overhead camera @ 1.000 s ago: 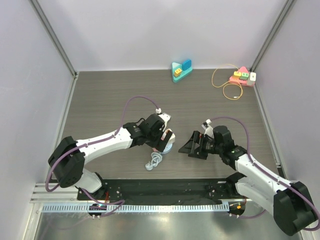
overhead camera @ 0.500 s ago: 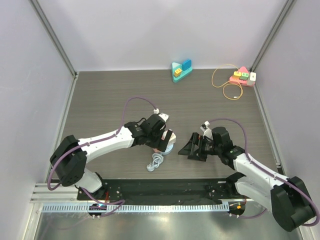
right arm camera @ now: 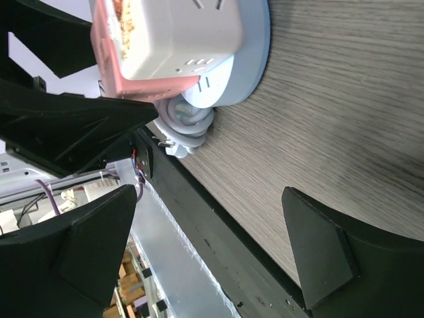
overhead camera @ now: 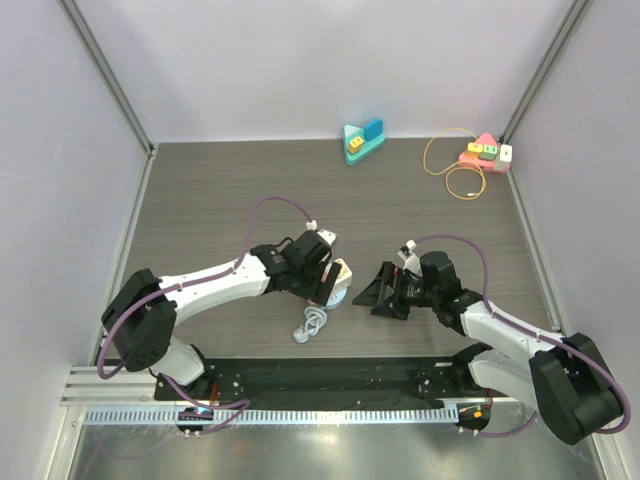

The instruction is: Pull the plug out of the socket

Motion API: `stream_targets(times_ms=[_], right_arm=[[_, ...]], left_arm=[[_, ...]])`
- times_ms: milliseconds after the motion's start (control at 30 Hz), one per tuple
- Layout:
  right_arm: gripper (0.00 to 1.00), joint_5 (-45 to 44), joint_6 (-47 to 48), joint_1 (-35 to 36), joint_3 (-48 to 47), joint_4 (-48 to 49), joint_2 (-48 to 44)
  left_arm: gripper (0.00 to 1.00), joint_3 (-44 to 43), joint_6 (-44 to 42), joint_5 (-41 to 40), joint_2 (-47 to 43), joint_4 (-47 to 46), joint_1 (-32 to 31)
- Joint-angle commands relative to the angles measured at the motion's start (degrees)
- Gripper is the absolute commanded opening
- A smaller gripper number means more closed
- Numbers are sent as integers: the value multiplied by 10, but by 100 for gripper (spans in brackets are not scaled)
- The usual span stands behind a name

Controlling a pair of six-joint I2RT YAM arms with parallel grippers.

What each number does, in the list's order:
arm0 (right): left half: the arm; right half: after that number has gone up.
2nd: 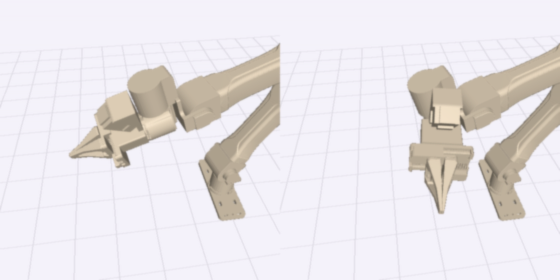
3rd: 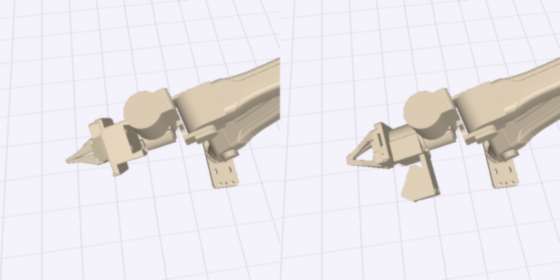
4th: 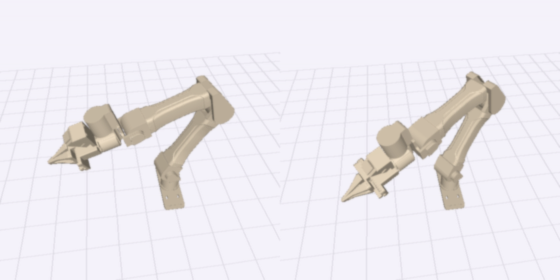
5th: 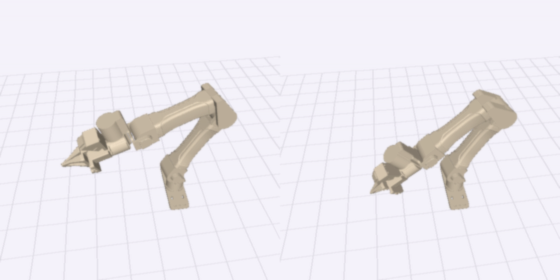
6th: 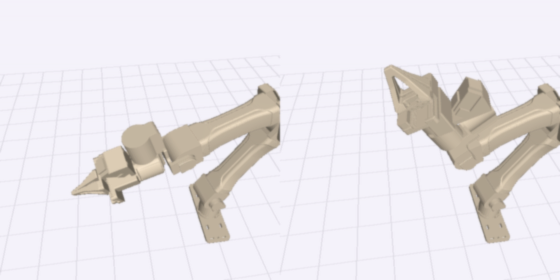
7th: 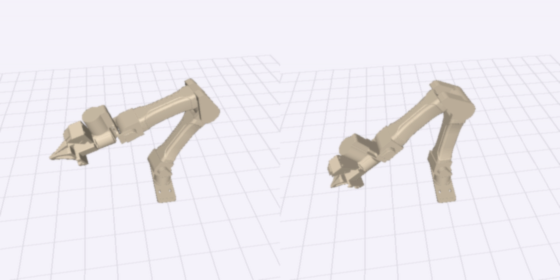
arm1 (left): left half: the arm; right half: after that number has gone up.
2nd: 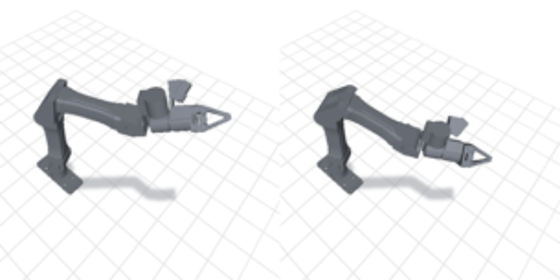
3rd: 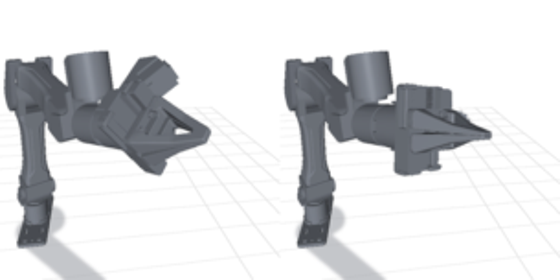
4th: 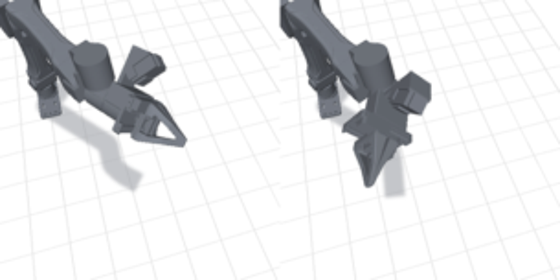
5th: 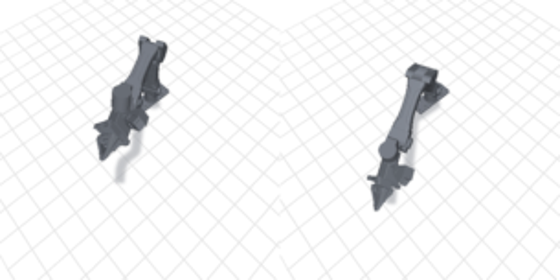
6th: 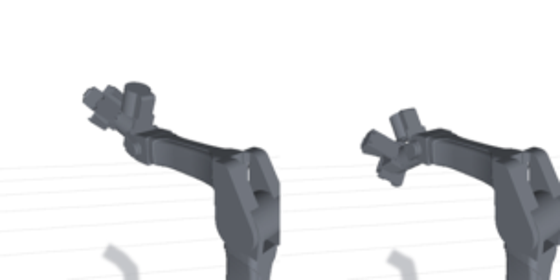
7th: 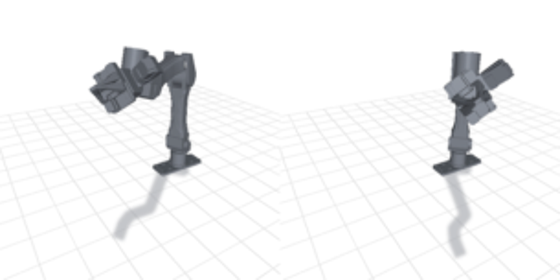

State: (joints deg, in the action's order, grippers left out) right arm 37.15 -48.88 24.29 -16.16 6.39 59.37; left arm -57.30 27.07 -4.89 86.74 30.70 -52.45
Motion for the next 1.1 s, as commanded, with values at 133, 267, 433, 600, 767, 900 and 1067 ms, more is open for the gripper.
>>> stream_targets(times_ms=[133, 267, 433, 600, 767, 900, 1067], right_arm=[[97, 4, -11, 8, 8, 42, 14], [97, 2, -19, 9, 17, 63, 11], [97, 4, -21, 9, 21, 74, 24], [97, 5, -30, 9, 31, 97, 36], [99, -4, -20, 9, 28, 93, 40], [98, -6, -18, 10, 25, 100, 51], [87, 4, -33, 15, 32, 148, 84]], left_arm=[[100, -22, -27, -14, 5, 3, -2], [100, -62, -49, 6, 41, 34, -2], [100, -64, -76, 22, 52, 9, -2], [90, -84, -73, 37, 82, 31, -2], [68, -68, -34, 22, 74, 31, -2], [57, -48, 9, 42, 55, 13, -2], [51, -21, 54, 45, 27, -12, -2]])
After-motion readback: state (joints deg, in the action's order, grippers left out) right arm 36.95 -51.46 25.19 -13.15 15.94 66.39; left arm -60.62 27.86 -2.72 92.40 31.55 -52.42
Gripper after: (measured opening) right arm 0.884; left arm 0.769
